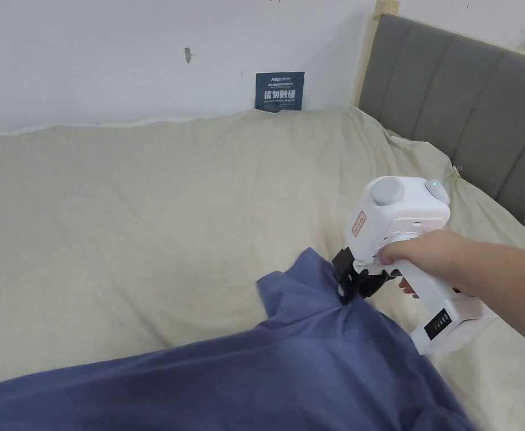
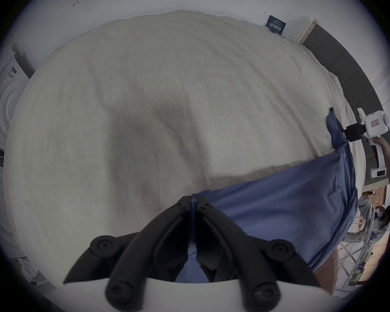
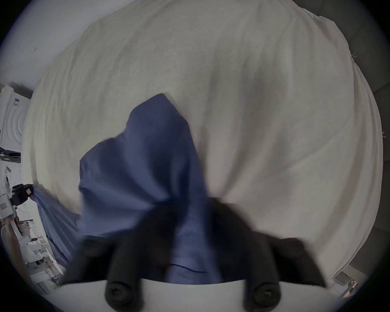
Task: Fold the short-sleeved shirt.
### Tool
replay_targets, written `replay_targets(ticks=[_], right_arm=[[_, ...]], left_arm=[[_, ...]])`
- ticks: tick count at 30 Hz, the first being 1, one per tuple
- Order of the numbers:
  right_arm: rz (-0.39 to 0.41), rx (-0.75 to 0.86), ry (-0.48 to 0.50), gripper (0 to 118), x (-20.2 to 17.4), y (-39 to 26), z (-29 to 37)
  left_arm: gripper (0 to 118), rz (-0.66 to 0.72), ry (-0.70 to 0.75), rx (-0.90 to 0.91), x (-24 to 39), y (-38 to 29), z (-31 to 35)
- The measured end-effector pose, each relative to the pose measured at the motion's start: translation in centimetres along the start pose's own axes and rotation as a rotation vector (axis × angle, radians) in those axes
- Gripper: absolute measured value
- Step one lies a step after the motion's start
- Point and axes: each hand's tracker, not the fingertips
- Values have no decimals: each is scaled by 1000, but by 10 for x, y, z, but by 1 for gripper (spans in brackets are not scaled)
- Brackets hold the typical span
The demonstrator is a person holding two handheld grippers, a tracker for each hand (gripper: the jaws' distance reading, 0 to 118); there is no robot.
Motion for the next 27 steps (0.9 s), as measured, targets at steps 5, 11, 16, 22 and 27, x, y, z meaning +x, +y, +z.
replay_targets(ticks=[5,11,16,22,27], right_arm=[[-2,73,40,3,3,-10,28],[-37,160,101,3,13,-33,80],[-21,217,126,2,20,-57,125],[-43,291,218,1,25,-106,179],[-31,325,235,1,27,-159,208]], left_arm=[[5,36,-14,7,-3,-3,6],[5,56,-43,45,-6,-9,28],[5,68,-57,85,0,-23,60],[5,89,-105,132,-3,-54,104],[5,103,-127,159,-8,-96,134]])
